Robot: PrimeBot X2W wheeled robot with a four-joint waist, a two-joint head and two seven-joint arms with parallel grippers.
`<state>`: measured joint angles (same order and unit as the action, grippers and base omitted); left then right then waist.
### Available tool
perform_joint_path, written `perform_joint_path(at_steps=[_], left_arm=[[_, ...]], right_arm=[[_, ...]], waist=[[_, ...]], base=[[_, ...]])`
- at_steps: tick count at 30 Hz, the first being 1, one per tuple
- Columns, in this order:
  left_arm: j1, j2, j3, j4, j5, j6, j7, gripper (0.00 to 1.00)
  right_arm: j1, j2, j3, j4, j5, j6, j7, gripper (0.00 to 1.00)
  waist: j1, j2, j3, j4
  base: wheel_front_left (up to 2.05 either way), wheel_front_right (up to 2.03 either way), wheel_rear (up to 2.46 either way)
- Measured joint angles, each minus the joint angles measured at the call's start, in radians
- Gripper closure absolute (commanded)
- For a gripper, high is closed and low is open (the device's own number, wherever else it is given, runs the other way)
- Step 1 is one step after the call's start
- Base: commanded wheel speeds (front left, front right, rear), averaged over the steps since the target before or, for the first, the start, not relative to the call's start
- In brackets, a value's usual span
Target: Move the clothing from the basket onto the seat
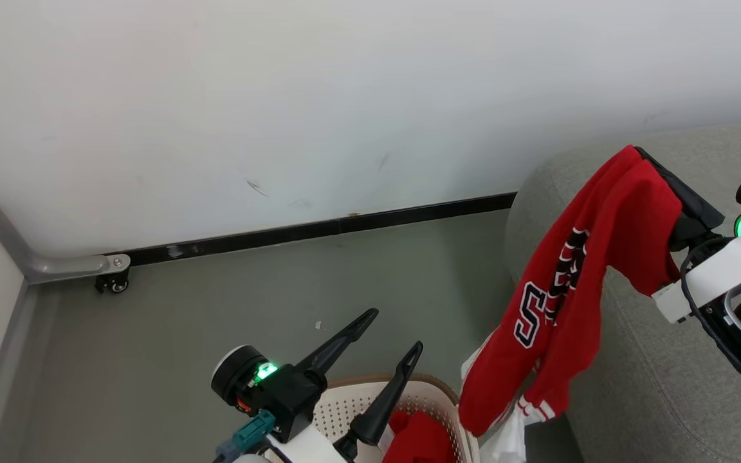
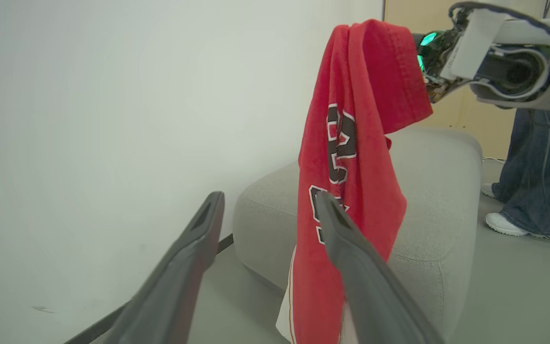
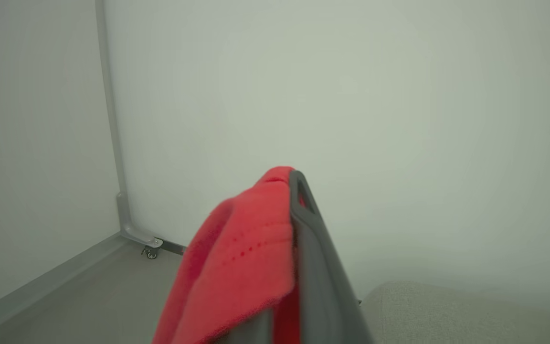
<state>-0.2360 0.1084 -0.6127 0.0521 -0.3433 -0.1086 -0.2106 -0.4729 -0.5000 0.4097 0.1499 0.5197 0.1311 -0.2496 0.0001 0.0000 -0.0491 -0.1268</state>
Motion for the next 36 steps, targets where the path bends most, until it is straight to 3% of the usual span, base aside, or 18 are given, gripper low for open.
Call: perform_joint_path(at_steps=[19,36], left_arm=[[0.003,-0.008,-0.069,-0.017,-0.035,-0.01,0.007,0.0],[0.004,0.003,-0.054,-0.031,-0.032,-0.003,0.006,0.0]], right_arm=[[0.119,-0.016,-0.135,-0.052,-0.029,0.0,0.0,1.0],[0.133,0.024,-0.158,-0.031,-0.014,0.0,0.004,1.0]], waist=[[0.0,0.0,0.004,-0.113],[0.0,0.0,0.031,-0.2]], base=[[0.0,0.0,0.0],[0.0,0.0,0.0]])
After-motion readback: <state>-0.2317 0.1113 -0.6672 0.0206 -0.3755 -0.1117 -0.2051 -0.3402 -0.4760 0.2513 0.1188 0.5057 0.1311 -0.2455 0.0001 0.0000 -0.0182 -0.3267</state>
